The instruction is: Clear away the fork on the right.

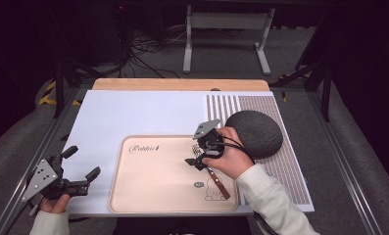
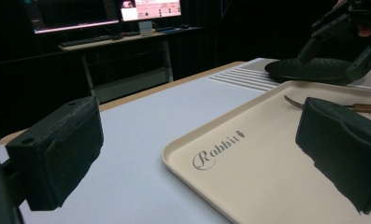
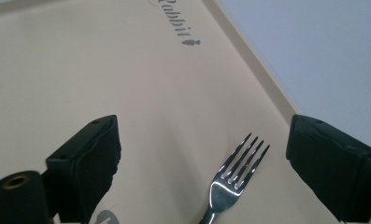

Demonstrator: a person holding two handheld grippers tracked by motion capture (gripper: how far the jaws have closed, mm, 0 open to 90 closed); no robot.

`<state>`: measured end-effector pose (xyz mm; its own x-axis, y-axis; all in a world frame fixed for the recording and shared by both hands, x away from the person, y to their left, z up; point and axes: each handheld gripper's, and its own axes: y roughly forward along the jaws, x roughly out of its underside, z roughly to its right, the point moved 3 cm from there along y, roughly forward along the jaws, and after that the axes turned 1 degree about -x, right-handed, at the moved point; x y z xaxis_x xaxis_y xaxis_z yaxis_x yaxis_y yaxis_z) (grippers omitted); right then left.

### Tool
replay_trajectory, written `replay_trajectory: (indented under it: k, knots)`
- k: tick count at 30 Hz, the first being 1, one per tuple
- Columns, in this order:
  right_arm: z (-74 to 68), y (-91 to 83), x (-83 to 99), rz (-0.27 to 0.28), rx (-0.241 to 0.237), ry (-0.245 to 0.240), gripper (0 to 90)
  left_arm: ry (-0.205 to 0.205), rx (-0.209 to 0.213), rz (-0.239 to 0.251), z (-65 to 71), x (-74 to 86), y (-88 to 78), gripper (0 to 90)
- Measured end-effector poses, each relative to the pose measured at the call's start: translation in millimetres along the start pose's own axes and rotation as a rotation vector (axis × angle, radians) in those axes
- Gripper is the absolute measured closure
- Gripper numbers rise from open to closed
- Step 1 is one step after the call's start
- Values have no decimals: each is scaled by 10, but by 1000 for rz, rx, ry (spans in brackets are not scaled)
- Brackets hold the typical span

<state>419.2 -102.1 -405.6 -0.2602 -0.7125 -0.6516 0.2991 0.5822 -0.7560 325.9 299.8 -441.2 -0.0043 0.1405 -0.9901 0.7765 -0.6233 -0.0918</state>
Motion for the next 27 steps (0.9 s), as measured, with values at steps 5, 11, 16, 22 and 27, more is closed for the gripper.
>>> replay_trajectory:
  k: [5,11,16,22,27]
  knots:
    - [-5,35,4,-17,-31,-21,307,0,0,-1,-1,1,-1,13]
    - [19,130,63,-80,-59,-57,694,3,-6,-1,-6,1,-5,14]
    - [41,224,98,-114,-65,-75,870,1,-5,0,-3,1,-4,14]
    - [107,349,155,-132,-63,-83,900,5,-6,-3,-8,2,-8,13]
    - [152,415,182,-138,-53,-78,900,5,-5,3,-4,-1,-4,14]
